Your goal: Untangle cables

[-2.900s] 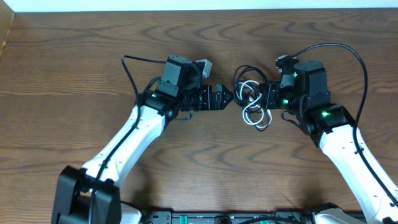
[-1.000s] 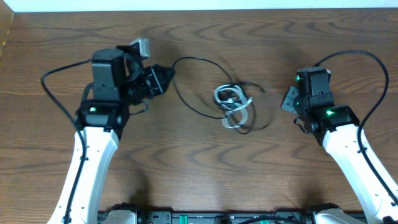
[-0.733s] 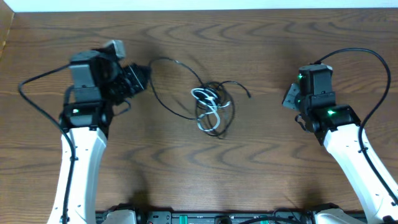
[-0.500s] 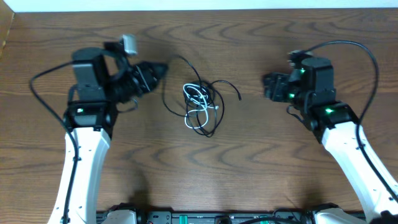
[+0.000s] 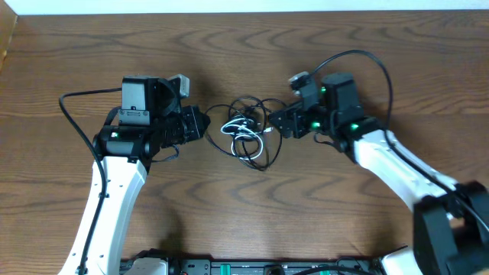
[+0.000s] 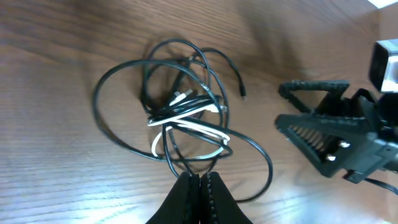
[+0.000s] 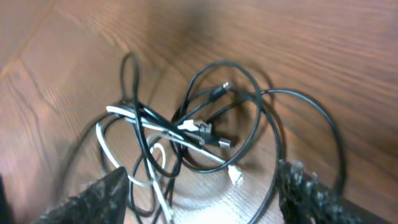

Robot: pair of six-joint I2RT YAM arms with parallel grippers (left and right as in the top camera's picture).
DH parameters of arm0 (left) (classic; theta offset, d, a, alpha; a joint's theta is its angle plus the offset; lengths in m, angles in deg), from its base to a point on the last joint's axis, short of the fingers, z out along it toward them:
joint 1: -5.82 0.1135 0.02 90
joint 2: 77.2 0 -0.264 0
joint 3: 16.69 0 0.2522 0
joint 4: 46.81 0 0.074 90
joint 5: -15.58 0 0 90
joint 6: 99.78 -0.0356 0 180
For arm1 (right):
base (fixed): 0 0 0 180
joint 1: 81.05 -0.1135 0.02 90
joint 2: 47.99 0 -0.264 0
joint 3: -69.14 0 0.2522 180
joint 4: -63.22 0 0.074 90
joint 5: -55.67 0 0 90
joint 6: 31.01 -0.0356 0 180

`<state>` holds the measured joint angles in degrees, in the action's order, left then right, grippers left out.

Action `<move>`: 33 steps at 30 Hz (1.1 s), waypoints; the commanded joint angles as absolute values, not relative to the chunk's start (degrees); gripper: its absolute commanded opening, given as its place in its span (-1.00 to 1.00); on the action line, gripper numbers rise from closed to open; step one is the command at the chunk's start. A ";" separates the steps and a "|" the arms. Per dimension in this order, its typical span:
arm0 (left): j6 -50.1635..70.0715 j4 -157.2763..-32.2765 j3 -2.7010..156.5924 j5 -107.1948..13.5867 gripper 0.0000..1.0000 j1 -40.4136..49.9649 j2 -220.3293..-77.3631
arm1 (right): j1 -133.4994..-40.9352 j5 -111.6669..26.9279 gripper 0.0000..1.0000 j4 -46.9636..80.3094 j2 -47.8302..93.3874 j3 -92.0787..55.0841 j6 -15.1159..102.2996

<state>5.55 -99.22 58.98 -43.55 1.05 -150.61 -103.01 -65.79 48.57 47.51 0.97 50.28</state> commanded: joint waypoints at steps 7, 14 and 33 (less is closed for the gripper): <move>4.13 -100.47 59.61 -45.58 -0.85 0.85 -150.91 | -107.75 -68.81 0.48 56.03 54.20 0.66 51.31; 4.15 -101.06 59.44 -45.58 -0.85 0.85 -150.91 | -111.66 -57.42 0.47 57.73 56.62 0.66 51.33; 4.15 -101.89 59.22 -45.67 -0.85 0.87 -150.93 | -114.55 -57.40 -0.89 62.26 57.30 0.66 48.75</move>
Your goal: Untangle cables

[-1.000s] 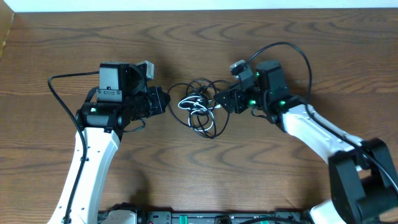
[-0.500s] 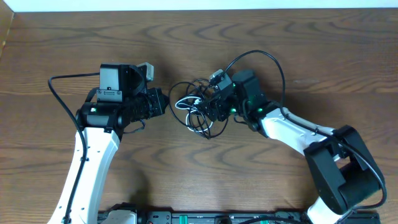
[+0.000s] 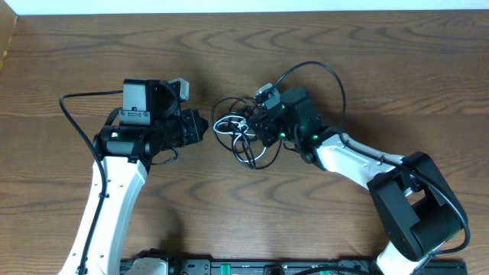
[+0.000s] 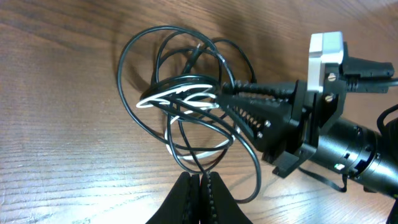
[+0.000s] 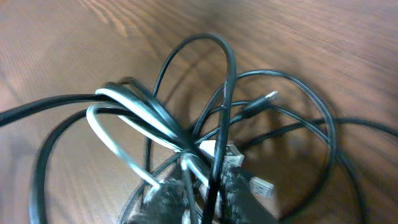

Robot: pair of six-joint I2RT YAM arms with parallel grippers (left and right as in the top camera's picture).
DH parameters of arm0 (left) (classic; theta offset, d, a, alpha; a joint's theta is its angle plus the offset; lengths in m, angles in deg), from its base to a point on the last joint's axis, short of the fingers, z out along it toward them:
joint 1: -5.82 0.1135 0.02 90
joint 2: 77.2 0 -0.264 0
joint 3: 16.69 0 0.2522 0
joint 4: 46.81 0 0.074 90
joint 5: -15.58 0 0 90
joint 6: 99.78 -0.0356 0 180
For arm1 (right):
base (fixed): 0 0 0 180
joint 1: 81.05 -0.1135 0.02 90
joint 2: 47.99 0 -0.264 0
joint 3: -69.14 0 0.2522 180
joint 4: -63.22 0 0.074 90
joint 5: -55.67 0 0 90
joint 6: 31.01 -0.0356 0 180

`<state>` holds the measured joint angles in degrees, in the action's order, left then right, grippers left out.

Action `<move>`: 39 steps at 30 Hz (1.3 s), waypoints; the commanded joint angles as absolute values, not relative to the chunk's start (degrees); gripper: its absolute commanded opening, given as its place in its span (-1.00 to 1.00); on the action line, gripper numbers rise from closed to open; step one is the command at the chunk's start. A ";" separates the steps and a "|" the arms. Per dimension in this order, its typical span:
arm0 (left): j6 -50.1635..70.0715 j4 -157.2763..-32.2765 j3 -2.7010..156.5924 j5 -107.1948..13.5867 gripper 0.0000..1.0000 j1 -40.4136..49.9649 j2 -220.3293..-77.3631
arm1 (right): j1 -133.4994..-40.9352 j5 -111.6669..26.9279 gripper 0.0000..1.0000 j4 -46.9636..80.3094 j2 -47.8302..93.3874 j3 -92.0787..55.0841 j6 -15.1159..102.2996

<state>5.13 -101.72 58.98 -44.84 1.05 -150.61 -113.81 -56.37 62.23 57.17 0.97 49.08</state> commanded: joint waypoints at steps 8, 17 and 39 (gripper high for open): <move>4.17 -102.28 59.18 -49.71 -0.85 0.85 -150.93 | -109.87 -43.17 -0.98 50.02 51.12 0.38 48.75; 4.22 -101.56 59.18 -49.93 -0.85 0.85 -153.53 | -104.74 -57.55 -0.98 40.64 30.96 -0.24 48.75; 3.10 -92.62 59.18 -28.51 0.22 -5.77 -165.64 | -106.03 -53.16 -0.98 53.58 25.30 -0.21 43.11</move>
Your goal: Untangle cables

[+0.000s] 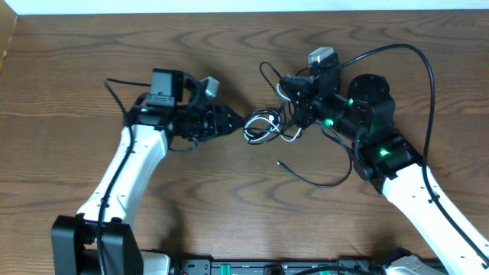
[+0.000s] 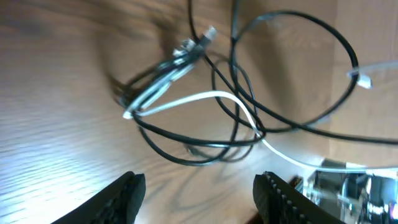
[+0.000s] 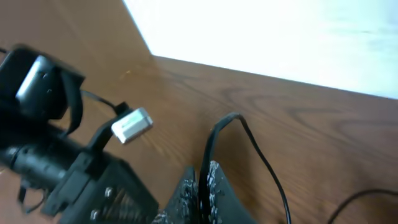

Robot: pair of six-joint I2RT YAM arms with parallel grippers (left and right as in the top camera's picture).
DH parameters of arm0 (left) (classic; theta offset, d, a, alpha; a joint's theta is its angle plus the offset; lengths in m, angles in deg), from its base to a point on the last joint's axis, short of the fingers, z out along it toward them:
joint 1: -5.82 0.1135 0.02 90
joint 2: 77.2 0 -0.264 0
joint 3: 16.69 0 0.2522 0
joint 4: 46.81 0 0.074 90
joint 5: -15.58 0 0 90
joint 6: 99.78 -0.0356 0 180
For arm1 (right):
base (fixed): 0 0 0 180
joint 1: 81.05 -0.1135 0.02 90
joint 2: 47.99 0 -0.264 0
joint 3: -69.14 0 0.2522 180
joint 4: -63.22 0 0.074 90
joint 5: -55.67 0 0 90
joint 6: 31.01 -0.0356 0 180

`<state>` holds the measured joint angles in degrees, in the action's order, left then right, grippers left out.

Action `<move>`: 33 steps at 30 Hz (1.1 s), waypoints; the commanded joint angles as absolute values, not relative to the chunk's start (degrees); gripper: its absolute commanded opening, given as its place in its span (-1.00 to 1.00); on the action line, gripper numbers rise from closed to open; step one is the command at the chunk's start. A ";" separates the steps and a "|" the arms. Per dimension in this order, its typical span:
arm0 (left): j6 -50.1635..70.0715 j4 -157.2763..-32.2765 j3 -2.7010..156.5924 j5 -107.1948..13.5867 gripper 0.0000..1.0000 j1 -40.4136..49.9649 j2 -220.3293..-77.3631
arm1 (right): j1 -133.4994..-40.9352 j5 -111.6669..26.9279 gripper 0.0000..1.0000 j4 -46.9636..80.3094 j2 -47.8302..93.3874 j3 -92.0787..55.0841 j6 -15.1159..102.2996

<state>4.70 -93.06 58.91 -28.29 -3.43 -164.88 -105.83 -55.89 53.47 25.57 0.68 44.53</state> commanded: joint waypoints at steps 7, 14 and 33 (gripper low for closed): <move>2.86 -89.96 59.18 -49.54 0.32 -12.59 -168.73 | -106.03 -53.33 -0.98 53.95 25.28 -0.21 42.39; 2.64 -82.63 59.18 -56.12 0.34 -14.51 -172.64 | -106.00 -53.31 -0.98 53.14 25.28 -0.21 41.84; 2.91 -71.60 59.18 -54.17 0.22 -15.76 -181.64 | -106.03 -54.40 -0.98 52.97 25.28 -0.21 40.55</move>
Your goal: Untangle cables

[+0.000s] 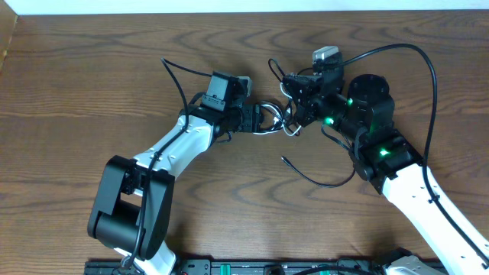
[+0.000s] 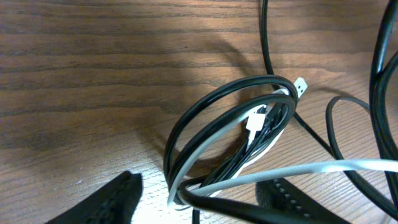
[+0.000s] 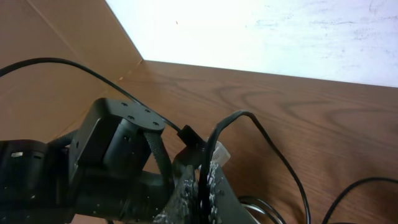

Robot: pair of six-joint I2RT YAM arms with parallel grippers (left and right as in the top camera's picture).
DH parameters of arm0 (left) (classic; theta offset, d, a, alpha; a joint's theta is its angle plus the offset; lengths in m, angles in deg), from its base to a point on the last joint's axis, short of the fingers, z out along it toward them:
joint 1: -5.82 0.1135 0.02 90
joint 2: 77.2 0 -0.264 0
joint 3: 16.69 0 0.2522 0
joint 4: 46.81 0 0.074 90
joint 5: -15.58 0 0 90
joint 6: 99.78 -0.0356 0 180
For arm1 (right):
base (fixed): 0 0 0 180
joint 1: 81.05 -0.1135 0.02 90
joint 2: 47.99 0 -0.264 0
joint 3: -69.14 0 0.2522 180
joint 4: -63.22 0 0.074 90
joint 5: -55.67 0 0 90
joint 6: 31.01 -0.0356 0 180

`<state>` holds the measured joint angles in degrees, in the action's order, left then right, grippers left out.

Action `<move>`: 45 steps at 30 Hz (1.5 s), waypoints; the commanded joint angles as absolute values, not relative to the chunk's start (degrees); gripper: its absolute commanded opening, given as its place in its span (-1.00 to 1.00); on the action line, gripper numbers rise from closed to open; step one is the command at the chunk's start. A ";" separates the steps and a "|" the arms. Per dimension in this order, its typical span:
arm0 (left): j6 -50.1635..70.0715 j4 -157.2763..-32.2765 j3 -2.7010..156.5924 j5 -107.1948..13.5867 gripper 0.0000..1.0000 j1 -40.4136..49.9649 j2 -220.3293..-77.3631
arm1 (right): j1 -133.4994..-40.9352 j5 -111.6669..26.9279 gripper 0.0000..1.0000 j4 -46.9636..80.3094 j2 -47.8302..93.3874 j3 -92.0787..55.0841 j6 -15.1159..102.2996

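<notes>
The tangle (image 1: pixel 267 119) of black and white cables lies mid-table. In the left wrist view it shows as a coil (image 2: pixel 230 134) of black and white loops, and a white strand (image 2: pixel 323 167) runs off to the right. My left gripper (image 2: pixel 205 200) (image 1: pixel 256 121) is open, one finger on each side of the coil's near end. My right gripper (image 3: pixel 202 186) (image 1: pixel 293 114) is shut on a black cable (image 3: pixel 249 118) that arches up from its fingertips, held just right of the tangle.
A loose black cable tail (image 1: pixel 306 173) trails on the wood toward the front. The left arm's wrist (image 3: pixel 118 149) sits very close in front of my right gripper. The right arm's own lead (image 1: pixel 412 55) arcs over the back right.
My left gripper, open then too, was left of the tangle. It is now further right, with its fingers on either side of the coil. The right gripper stays shut on the black cable, barely moved.
The tangle first lay between the arms, with the left gripper shut and the right open. Then the right gripper was shut in the bundle. Later it held a black cable further right and higher, the bundle drawn out. The left gripper had opened and now brackets the coil.
</notes>
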<state>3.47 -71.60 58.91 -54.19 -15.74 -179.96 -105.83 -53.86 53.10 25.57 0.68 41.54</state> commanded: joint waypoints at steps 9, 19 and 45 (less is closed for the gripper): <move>2.88 -71.51 59.20 -54.15 -0.81 -15.72 -184.11 | -106.00 -54.34 -0.98 52.84 25.24 -0.21 40.55; 2.93 -81.13 59.24 -54.15 -0.85 -10.97 -170.43 | -101.96 -24.00 -0.98 37.69 25.76 -0.21 40.53; 15.63 -78.42 59.18 -22.94 -0.85 -1.84 -154.58 | -93.65 -75.87 0.42 43.74 26.29 -0.21 48.33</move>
